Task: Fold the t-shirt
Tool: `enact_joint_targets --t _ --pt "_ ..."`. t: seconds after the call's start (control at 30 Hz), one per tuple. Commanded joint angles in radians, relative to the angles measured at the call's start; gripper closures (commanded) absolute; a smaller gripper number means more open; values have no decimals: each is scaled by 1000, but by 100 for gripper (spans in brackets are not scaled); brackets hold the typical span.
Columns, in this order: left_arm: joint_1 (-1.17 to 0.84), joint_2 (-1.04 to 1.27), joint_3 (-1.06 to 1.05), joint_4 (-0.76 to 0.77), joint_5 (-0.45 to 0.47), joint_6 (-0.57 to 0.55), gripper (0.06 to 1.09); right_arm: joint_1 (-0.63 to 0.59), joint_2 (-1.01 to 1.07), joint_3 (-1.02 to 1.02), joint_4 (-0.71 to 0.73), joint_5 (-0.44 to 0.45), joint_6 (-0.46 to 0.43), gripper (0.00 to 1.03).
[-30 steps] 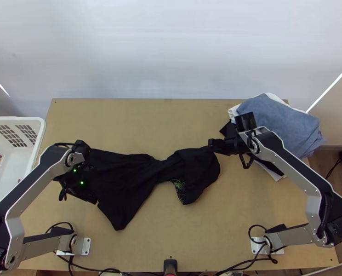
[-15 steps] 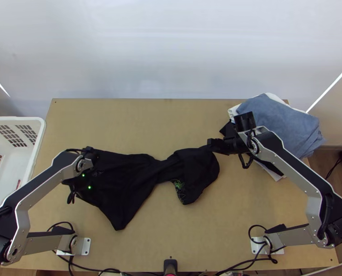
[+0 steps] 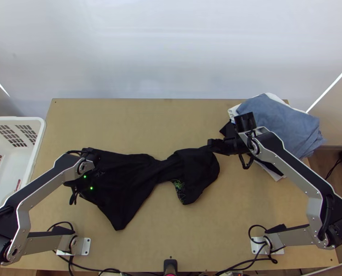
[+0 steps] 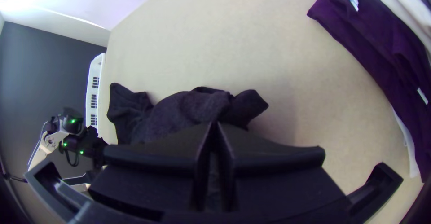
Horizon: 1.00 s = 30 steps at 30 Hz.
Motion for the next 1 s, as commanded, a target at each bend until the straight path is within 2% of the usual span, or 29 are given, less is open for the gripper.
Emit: enact_joint_targets --t 0.0,0.43,0.5,0.63,0.73,0.8,0.9,0.97 --pt "14 0 -9 9 -1 14 63 -1 -2 -3 0 -1 0 100" --pt "25 8 -38 27 -8 29 65 8 -4 6 0 -3 0 100" --pt "2 14 -46 41 -5 3 74 8 -4 8 0 -3 0 100" --pt "-50 12 -74 99 -5 -28 105 8 -15 9 0 -3 0 100" --pt "-12 6 -52 104 -2 -35 105 4 -39 17 0 -3 2 100" --pt "56 -20 40 81 -2 -54 105 -9 -70 38 0 -3 19 100" --pt "214 -49 301 23 105 -132 105 -25 -102 127 -7 -1 65 100" --pt "289 -31 463 24 140 -218 105 -35 -98 227 -20 11 83 100"
